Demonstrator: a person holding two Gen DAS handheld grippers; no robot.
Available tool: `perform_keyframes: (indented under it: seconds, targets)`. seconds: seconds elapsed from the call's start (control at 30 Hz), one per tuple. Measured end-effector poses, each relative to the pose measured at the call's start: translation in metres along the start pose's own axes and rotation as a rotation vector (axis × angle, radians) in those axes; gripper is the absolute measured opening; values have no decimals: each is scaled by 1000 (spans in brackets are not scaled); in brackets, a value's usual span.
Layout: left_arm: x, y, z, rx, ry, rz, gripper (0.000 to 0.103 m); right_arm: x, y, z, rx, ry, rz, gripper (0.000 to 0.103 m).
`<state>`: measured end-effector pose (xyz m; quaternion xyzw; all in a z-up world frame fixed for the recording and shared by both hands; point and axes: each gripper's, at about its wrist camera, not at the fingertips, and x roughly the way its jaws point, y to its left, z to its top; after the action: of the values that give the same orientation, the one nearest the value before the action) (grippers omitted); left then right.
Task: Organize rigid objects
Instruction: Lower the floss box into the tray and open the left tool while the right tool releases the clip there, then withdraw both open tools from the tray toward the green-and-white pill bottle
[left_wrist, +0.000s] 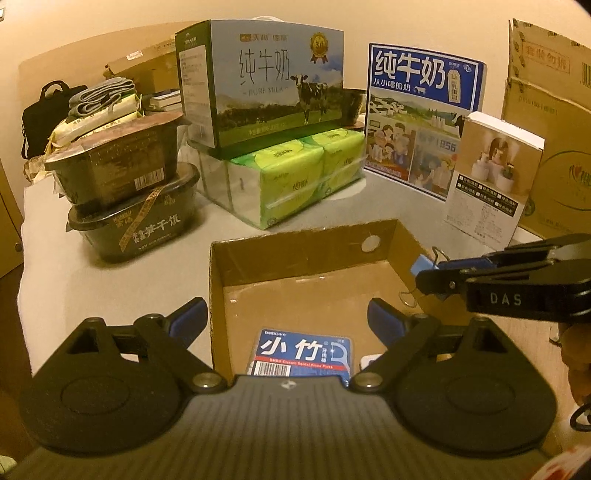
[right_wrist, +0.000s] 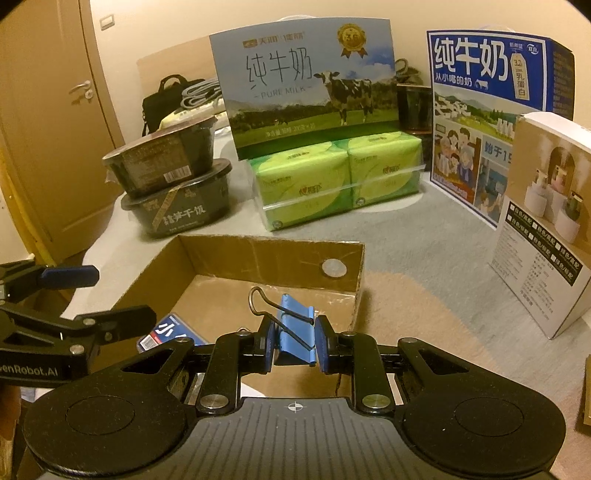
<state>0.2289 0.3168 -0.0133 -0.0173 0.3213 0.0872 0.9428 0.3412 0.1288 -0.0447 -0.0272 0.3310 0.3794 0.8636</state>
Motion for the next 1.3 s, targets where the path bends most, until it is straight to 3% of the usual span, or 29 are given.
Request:
perform_keyframes:
  seconds: [0.17,0.27,0.47,1.0,1.3]
  targets:
    - [0,1,-1,-10,0,8,92,-1,1,2,5,-38,43,24]
    - [-3,2,-4,-22,-1,9,92,-8,-1,3,24,-70,60,32]
    - [-22,-2,-10,-46,-11,5,92,-33,-5,-2,43,-104,10,39]
    - [-120,-51,-41,-98,-32,-33,92,-159,8,-65,164,-126,-8,58]
    - [-164,-92,-67,-115,-8,-63,92,-223,15,-106,160,-121,-69,72]
